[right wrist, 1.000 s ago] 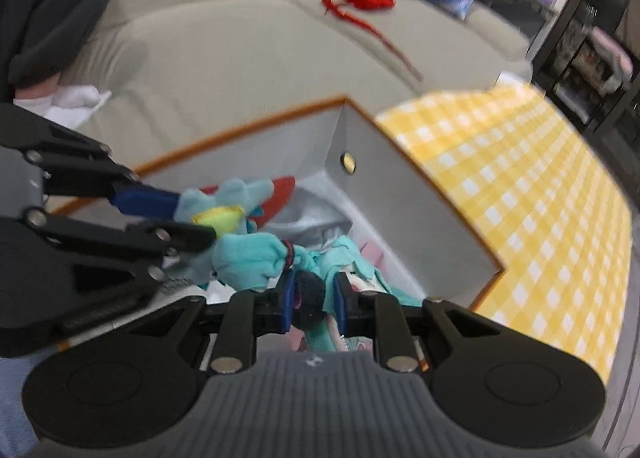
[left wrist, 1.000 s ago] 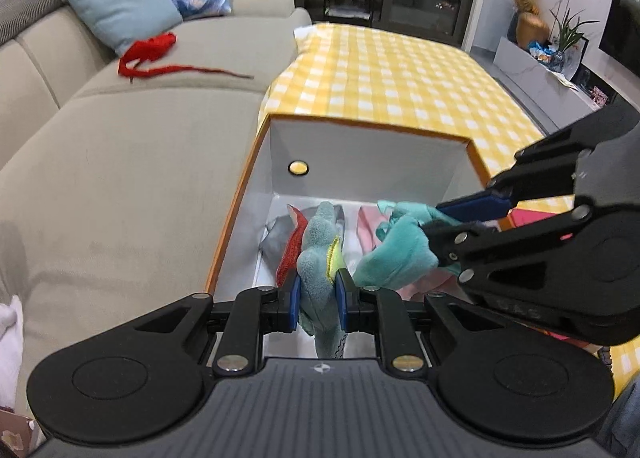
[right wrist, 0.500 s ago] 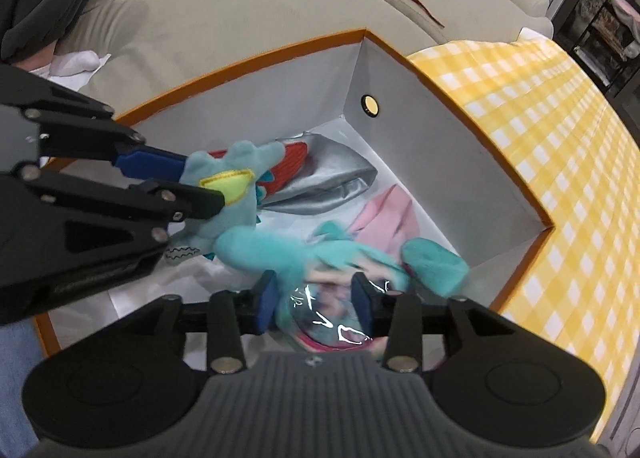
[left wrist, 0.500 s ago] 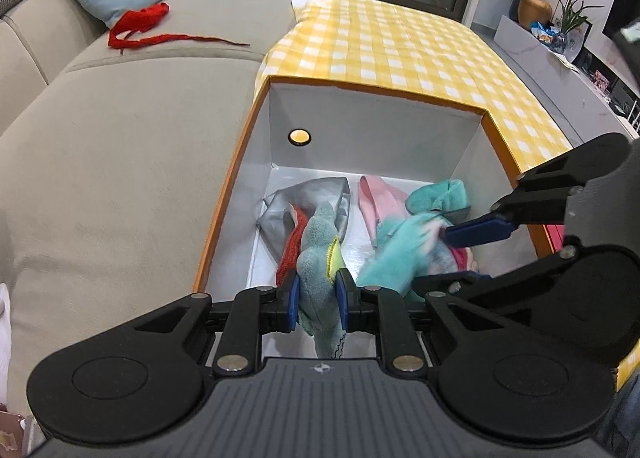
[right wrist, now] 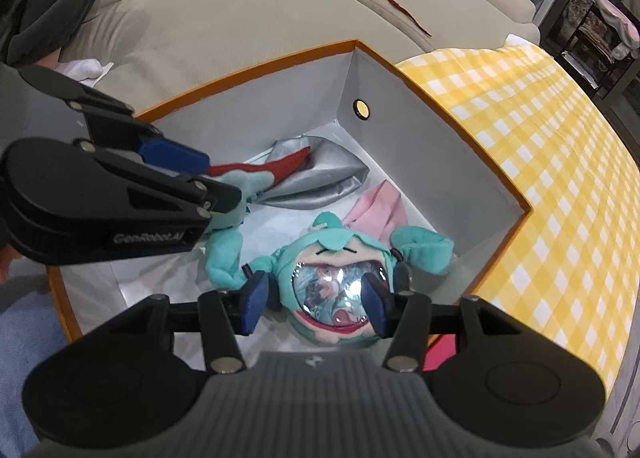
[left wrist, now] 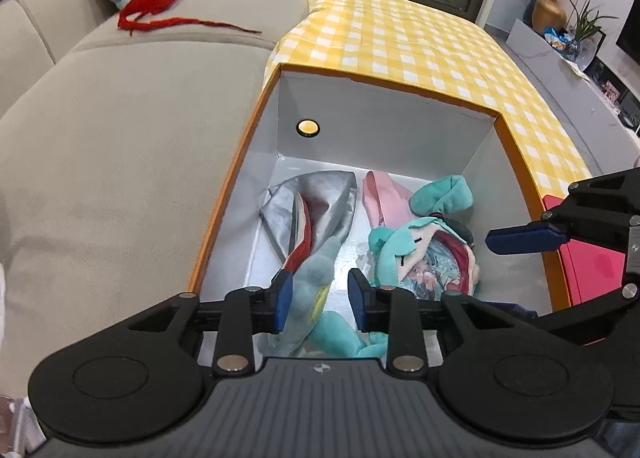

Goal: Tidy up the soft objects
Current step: 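Lower both plush toys into the white box and open both grippers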

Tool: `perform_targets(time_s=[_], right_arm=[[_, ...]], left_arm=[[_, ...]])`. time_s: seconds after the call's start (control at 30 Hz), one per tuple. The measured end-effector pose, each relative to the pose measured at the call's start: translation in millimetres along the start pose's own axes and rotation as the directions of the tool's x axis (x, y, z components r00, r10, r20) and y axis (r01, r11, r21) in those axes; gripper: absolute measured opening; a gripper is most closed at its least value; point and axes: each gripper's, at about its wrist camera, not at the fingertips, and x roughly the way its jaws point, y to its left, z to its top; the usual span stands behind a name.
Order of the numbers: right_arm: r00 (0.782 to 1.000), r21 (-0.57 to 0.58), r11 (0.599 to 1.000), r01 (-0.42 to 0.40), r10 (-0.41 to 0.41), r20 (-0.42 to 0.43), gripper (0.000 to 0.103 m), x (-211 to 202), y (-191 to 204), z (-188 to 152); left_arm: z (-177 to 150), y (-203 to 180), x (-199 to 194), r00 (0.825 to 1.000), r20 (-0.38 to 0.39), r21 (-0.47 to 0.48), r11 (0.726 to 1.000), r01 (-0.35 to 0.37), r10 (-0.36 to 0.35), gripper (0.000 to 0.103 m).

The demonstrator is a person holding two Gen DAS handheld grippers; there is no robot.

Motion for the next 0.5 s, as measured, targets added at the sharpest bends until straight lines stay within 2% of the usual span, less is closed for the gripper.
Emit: perform_targets(time_s=[0.23,0.37,0.5], right_arm=[[1.0,0.048,0.999,0.009,-0.01,0.023,0.052,-19.8,-4.0,-10.3],[0.996,0.085,0.996,0.027,-0.034,0.081,0.053,-47.3,-5.7,-22.1],[0.986,0.152,0.988,0.016,-0.041,0.162,0.055,-81.3,-7.7,-39.6]], left_arm=[[0.6,-13.3,-22.8,0.999,0.034,0.035,0.999,-0.002,0.001,0.042],[-3.7,-23.7,-40.7,0.998,0.06,0.052,0.999,-0.004,0.001,0.042],[-9.8,-34.9,-62.7,0.992,0.123,0.05,0.999,0.005,-0.011,0.042]])
